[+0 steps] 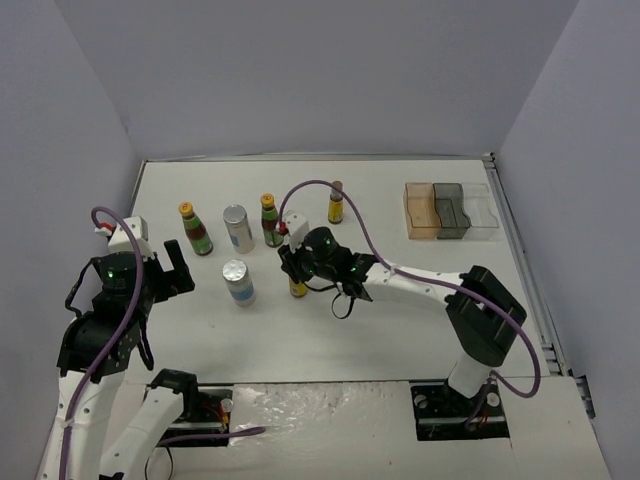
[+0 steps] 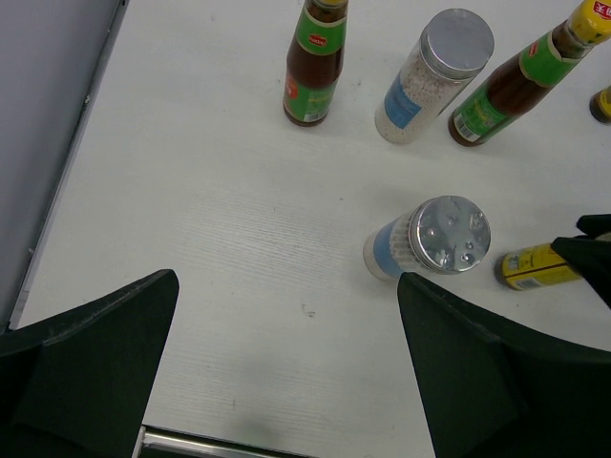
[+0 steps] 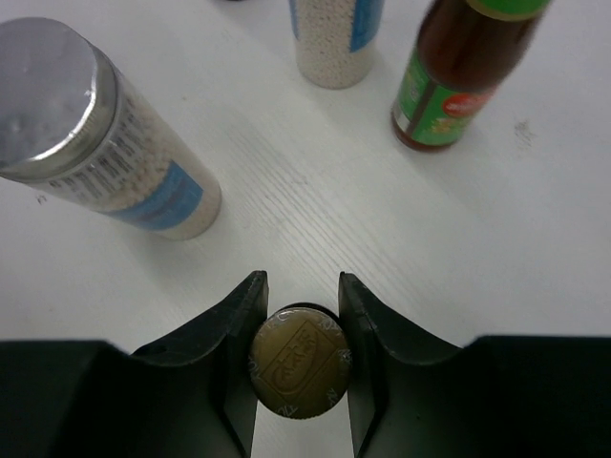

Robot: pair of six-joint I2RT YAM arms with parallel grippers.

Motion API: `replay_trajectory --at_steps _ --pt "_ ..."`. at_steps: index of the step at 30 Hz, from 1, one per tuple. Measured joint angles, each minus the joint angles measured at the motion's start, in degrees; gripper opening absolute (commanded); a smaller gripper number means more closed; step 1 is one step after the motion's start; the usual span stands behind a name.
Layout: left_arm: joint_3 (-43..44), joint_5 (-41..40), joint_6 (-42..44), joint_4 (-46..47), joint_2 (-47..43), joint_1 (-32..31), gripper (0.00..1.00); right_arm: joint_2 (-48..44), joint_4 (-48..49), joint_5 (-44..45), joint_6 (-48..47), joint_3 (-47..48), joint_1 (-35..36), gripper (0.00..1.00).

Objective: Organize the condiment bottles

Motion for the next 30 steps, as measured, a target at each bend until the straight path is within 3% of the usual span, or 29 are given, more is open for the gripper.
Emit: replay_trajectory --at_steps 6,14,18,21,30 --pt "-0.02 0.62 0.02 0.85 0.01 0.00 0.97 -11.13 -5.68 1.69 -0.90 -0.08 -10.72 0.00" --pt "-3.04 1.78 0.36 4.04 -1.37 0.00 0.97 -15.36 -11.81 -0.82 -3.50 9.59 -40.62 0.00" --pt "-6.21 2.20 0.93 5.85 -2.99 0.00 0.97 -11.24 -13.34 -3.18 -3.73 15.27 -52.23 0.00" --pt "-8.94 2.53 1.37 7.37 -4.49 0.00 0.97 -6.17 -13.54 -4.30 -3.64 18.96 -57.02 0.00" --pt "-13.62 1.84 3.00 11.04 -9.24 0.00 0.97 8.66 -14.35 -5.76 -3.60 25.73 -63.14 0.00"
